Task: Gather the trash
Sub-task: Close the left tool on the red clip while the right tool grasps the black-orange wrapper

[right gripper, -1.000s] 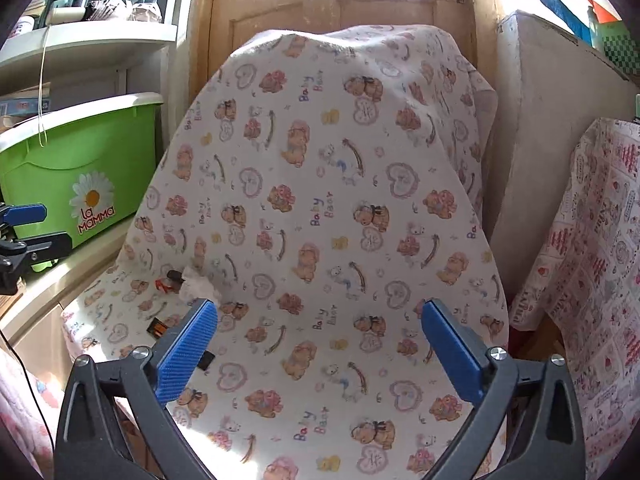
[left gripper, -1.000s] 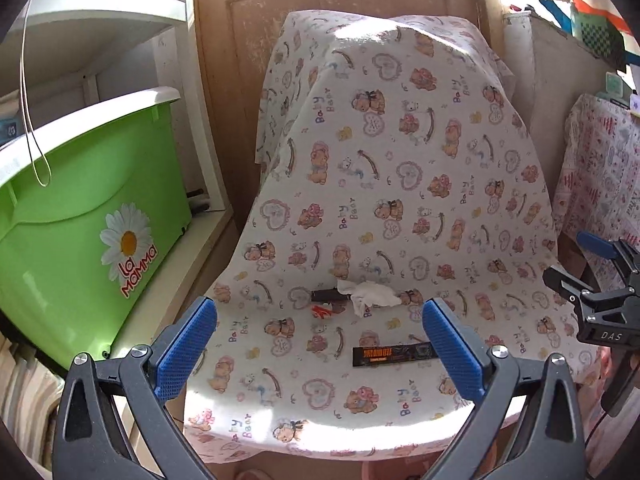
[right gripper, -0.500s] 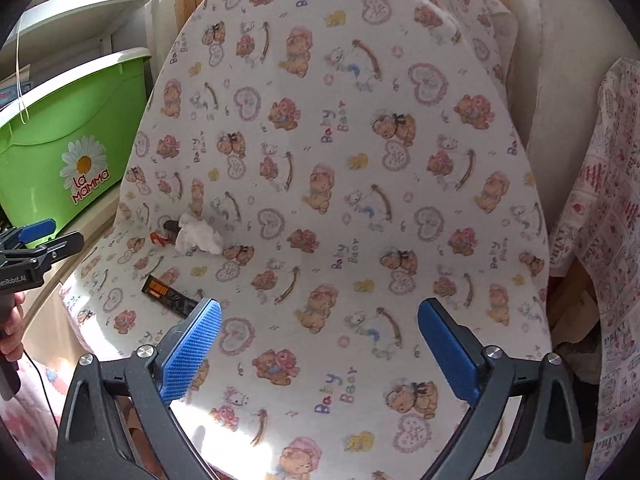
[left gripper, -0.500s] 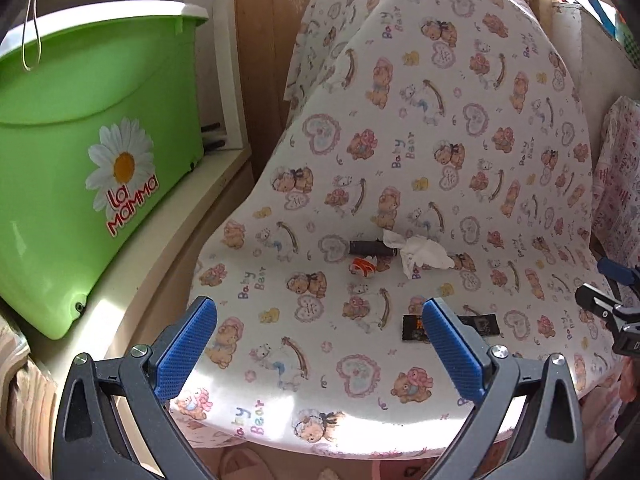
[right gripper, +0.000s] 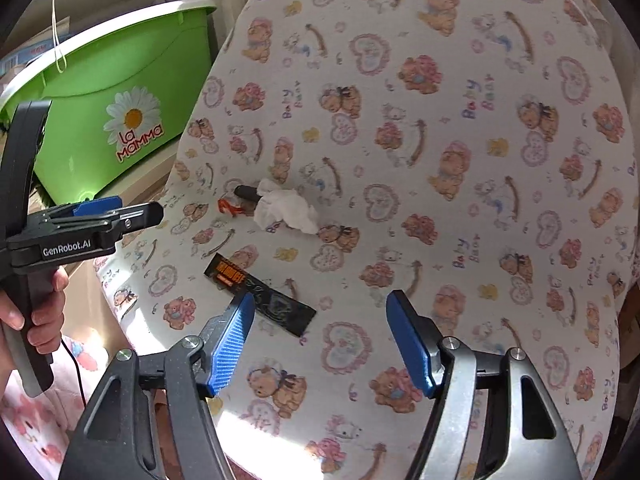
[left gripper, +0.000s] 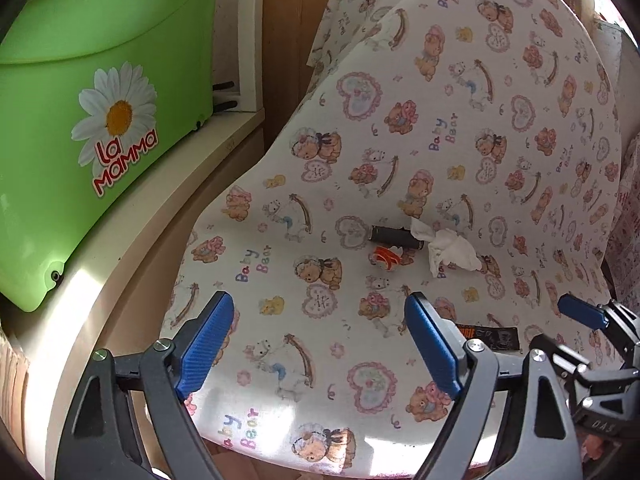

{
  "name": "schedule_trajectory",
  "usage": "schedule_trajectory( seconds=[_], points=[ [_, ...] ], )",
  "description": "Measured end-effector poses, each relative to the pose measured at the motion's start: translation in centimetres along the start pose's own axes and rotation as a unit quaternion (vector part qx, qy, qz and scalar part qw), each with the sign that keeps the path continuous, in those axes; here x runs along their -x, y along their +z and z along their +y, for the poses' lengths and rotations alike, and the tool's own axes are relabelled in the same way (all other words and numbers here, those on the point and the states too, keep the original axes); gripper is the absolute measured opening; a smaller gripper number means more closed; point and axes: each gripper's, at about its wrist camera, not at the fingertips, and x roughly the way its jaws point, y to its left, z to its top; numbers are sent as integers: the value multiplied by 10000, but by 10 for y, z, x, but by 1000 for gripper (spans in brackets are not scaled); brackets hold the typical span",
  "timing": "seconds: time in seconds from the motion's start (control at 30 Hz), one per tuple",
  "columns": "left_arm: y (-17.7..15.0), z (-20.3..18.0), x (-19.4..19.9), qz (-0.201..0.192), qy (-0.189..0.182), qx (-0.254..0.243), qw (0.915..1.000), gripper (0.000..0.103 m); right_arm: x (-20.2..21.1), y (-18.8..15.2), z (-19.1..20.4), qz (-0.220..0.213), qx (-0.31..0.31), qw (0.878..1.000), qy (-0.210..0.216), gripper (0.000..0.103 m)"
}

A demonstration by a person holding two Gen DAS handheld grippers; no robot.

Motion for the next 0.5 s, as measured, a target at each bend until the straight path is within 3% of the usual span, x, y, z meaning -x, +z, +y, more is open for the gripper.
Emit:
schedule_trajectory(
  seconds=[0.17,0.5],
  points=[
    [3,5,5,-92,-6,74,9999,86,-21,5,24,254,336,9990,149,71],
    [2,9,5,-112,143,126,9998,86,-52,8,42,468,568,9973,-67,71]
  ],
)
